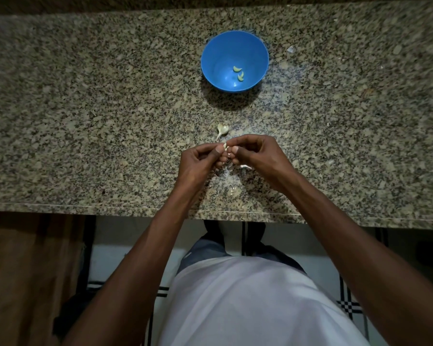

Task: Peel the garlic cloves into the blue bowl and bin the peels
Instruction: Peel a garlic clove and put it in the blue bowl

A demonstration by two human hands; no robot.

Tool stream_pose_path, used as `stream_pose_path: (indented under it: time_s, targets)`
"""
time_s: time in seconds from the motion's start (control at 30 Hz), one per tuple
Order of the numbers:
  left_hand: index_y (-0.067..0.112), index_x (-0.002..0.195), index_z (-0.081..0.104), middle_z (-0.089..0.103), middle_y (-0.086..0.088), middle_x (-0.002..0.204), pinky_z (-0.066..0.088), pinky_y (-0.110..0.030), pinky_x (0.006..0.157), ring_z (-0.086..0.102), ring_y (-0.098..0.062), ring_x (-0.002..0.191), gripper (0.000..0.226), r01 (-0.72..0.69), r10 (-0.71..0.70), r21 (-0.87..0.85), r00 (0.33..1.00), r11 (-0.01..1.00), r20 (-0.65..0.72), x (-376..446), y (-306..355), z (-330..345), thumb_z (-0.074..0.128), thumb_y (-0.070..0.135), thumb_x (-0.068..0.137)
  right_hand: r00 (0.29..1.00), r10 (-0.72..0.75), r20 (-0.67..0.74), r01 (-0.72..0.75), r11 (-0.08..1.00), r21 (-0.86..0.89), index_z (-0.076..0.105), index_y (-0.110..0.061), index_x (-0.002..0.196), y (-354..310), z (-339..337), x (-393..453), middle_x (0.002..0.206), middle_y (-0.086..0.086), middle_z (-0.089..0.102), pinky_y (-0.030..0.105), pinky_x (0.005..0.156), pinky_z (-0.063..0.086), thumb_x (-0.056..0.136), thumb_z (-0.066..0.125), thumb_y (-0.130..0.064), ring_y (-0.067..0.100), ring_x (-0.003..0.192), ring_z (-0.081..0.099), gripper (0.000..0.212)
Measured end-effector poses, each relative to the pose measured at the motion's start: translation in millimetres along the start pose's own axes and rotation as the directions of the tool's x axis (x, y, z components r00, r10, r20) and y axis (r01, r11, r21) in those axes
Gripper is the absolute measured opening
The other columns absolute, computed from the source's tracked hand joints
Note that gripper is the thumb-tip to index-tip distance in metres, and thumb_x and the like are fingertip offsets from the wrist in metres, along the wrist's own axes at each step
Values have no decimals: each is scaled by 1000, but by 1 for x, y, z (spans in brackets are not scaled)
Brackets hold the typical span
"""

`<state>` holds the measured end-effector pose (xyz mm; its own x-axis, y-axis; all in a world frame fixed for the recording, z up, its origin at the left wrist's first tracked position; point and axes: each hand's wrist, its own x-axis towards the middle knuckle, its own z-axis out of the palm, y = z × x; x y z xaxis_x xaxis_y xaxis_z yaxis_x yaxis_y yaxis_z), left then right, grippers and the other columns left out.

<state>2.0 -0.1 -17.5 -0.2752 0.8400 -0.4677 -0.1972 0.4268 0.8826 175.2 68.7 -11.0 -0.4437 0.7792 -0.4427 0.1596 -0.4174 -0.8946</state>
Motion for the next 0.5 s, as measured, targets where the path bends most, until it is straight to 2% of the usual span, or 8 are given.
stream_pose_path:
  time_s: [0.1,0.17,0.23,0.3,0.37,0.5]
  targets:
    - [12,104,77,78,-5,85,58,-20,70,72,-12,75,11,-48,48,57,999,997,13,-1,2,1,71,14,95,999,-27,-22,26,999,-43,76,-8,119,-1,2,0,101,12,79,44,84,63,97,72,-8,28,87,75,22]
    - [13,103,77,77,-4,84,59,-22,72,71,-12,75,9,-56,55,84,998,995,18,1,2,2,70,15,97,997,-64,-49,56,987,-153,78,-14,118,-2,3,1,100,5,80,45,79,63,96,75,-15,31,90,76,23]
    - [14,102,76,77,-2,84,60,-23,75,70,-11,76,9,-55,54,122,999,991,8,2,2,2,69,15,97,993,-106,-53,90,966,-243,81,-17,113,-4,4,2,95,0,81,44,76,63,94,79,-23,27,88,77,21]
    - [11,103,76,77,-2,83,59,-22,73,69,-11,75,10,-34,35,110,999,993,-9,2,2,3,69,15,97,989,-133,-67,109,953,-284,82,-17,107,-6,4,4,92,-3,81,43,79,65,90,82,-27,17,85,78,20]
    - [7,104,75,76,-3,82,59,-21,70,69,-10,72,12,-13,15,64,999,998,-35,1,2,2,70,15,97,986,-145,-83,114,949,-294,83,-14,103,-7,4,5,91,-3,81,42,81,65,87,85,-25,12,83,78,20]
    - [7,105,76,78,-7,88,61,-24,76,72,-14,78,13,-20,22,44,999,999,-28,0,3,1,73,14,94,987,-116,-108,91,973,-211,82,-6,100,-5,5,3,87,5,81,41,75,66,86,86,-22,20,79,79,22]
